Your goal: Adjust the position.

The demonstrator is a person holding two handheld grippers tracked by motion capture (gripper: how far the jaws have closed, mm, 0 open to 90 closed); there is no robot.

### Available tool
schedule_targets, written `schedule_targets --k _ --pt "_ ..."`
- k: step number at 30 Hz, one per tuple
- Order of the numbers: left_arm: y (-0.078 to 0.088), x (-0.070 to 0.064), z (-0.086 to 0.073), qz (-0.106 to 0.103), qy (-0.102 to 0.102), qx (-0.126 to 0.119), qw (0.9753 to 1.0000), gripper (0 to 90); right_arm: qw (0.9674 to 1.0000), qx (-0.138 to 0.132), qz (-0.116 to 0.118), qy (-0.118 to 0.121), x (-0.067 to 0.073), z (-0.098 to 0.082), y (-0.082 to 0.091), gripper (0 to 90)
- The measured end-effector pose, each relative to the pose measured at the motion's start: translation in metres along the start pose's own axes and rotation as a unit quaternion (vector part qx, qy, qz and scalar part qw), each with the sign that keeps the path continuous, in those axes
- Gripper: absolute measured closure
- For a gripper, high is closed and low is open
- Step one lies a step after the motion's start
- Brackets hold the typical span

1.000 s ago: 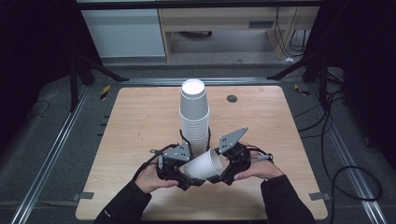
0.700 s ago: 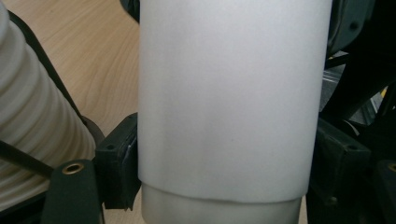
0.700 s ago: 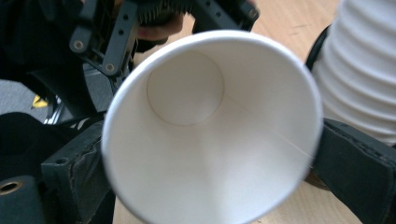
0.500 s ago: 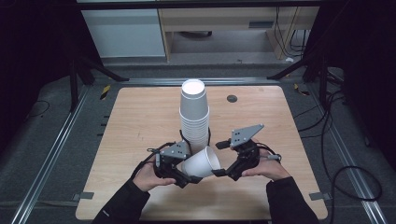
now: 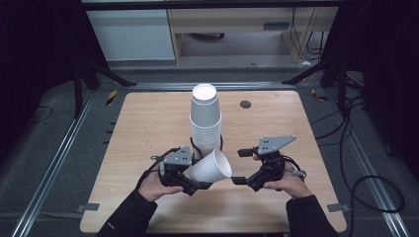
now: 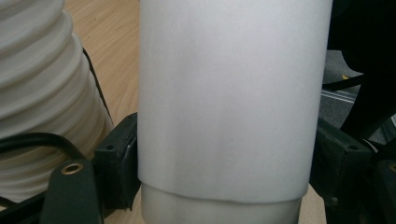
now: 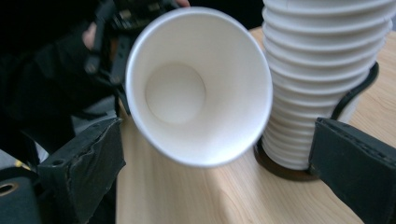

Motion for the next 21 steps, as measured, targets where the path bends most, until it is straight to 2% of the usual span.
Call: schedule_targets --k 4,16,21 --pt "-0.004 -0.004 0.000 -0.008 -0.002 0.003 1.0000 22.4 1.0000 -0.005 0.002 -0.006 0.001 0.000 -0.003 3.4" --pt "-0.008 -0.005 -0.001 -0.008 -0.010 0.003 0.9999 22.4 0.9991 -0.003 0.025 -0.035 0.003 -0.009 -0.019 2.9" --pt "-0.008 -0.007 -0.001 -0.010 -0.012 0.003 0.9999 22.4 0.9988 0.007 0.029 -0.039 0.004 -0.011 -0.025 2.6"
Point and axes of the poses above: each handheld gripper's, and its own axes: y roughly backward along the jaws, z roughly out of its top, x roughly to its left, the point moved 7 cm from there along -y, roughly forward along the jaws, and after that the axes turned 10 degrees about -x, right-handed, at the moved point
